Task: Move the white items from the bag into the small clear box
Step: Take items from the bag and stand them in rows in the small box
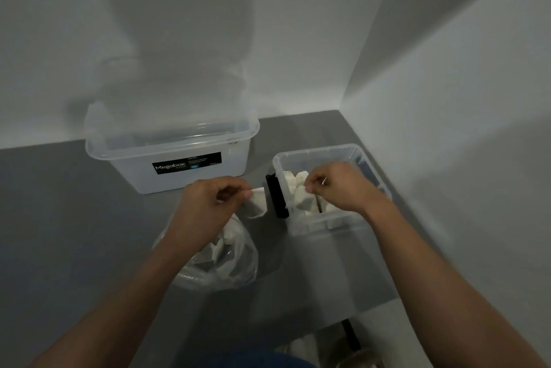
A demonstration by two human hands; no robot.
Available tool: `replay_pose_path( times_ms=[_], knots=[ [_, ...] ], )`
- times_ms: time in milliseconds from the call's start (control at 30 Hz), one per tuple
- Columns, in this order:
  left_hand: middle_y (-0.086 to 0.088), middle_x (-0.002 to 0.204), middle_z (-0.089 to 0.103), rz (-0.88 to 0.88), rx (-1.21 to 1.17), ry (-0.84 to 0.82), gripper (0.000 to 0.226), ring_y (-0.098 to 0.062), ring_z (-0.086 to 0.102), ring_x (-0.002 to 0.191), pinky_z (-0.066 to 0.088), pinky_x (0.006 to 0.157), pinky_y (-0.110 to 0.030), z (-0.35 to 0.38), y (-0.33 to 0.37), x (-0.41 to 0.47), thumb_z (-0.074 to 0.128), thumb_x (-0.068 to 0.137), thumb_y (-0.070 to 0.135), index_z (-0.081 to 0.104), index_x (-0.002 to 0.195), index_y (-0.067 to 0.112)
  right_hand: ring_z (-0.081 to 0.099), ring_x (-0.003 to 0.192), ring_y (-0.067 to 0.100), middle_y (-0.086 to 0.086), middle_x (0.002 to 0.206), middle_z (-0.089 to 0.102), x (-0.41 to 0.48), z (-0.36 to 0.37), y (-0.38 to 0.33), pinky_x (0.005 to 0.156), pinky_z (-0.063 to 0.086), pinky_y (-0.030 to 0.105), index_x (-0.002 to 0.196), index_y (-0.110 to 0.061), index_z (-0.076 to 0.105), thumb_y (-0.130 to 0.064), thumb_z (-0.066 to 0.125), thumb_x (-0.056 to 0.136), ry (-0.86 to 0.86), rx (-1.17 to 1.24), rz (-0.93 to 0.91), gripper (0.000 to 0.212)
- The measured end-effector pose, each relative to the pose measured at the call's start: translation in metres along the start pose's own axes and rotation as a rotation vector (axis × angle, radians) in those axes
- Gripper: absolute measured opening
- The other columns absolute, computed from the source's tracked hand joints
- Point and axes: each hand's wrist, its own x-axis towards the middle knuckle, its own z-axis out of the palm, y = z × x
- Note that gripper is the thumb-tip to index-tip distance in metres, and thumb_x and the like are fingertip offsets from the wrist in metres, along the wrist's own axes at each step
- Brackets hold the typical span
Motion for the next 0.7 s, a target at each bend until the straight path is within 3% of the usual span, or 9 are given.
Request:
replay_pose_path(
  times_ms=[100,200,300,400,500,567,700],
  knots=[
    [0.027,0.085,0.073,-0.012,0.015,0.012,0.029,0.003,0.071,0.081,0.060,0.085,-0.030,0.008,0.010,0.001,0.076,0.089,0.020,0.072,0.087,0.049,0.071,0.081,0.017,-0.013,0.089,0.072,0.023,0.017,0.009,0.077,0.059,0.034,0.090,-0.028,0.080,-0.024,0.071,0.090,-0.205,-0.050,-0.030,0.010],
    [0.019,0.087,0.075,-0.050,0.020,0.045,0.022,-0.001,0.072,0.082,0.060,0.085,-0.032,0.015,0.014,0.001,0.076,0.089,0.020,0.075,0.090,0.042,0.066,0.083,0.020,-0.013,0.090,0.063,0.043,0.036,0.016,0.072,0.054,0.029,0.095,-0.032,0.080,-0.031,0.065,0.092,-0.240,-0.180,-0.073,0.015],
    [0.017,0.087,0.076,-0.109,-0.001,0.058,0.013,-0.002,0.072,0.082,0.060,0.085,-0.035,0.021,0.015,0.001,0.077,0.088,0.019,0.079,0.093,0.032,0.065,0.085,0.021,-0.006,0.099,0.066,0.056,0.051,0.022,0.076,0.053,0.030,0.098,-0.032,0.079,-0.034,0.063,0.092,-0.215,-0.224,-0.074,0.017],
    [0.022,0.084,0.075,-0.142,-0.007,0.061,0.012,0.001,0.071,0.080,0.059,0.083,-0.027,0.028,0.016,0.001,0.078,0.088,0.019,0.079,0.092,0.031,0.066,0.083,0.020,-0.003,0.104,0.069,0.060,0.055,0.026,0.072,0.048,0.026,0.103,-0.030,0.079,-0.033,0.066,0.093,-0.200,-0.220,-0.090,0.016],
    [0.021,0.083,0.075,-0.155,-0.020,0.059,0.010,0.003,0.070,0.080,0.058,0.082,-0.024,0.033,0.019,0.003,0.078,0.088,0.019,0.080,0.091,0.028,0.068,0.092,0.019,-0.002,0.109,0.073,0.056,0.049,0.028,0.079,0.054,0.029,0.112,-0.026,0.077,-0.035,0.071,0.092,-0.176,-0.157,-0.095,0.023],
    [0.021,0.083,0.075,-0.154,-0.014,0.049,0.010,0.002,0.071,0.082,0.058,0.083,-0.025,0.035,0.021,0.005,0.078,0.087,0.020,0.079,0.090,0.029,0.067,0.097,0.014,-0.006,0.108,0.073,0.049,0.033,0.029,0.084,0.053,0.029,0.113,-0.026,0.075,-0.038,0.071,0.092,-0.115,-0.074,-0.078,0.025],
    [0.019,0.082,0.076,-0.080,0.048,0.034,0.008,0.000,0.071,0.081,0.058,0.081,-0.025,0.042,0.025,0.017,0.080,0.086,0.023,0.080,0.091,0.029,0.064,0.088,-0.004,-0.021,0.097,0.072,0.015,-0.007,0.021,0.076,0.048,0.017,0.107,-0.034,0.076,-0.036,0.069,0.094,0.077,0.215,-0.114,0.014]
  ],
)
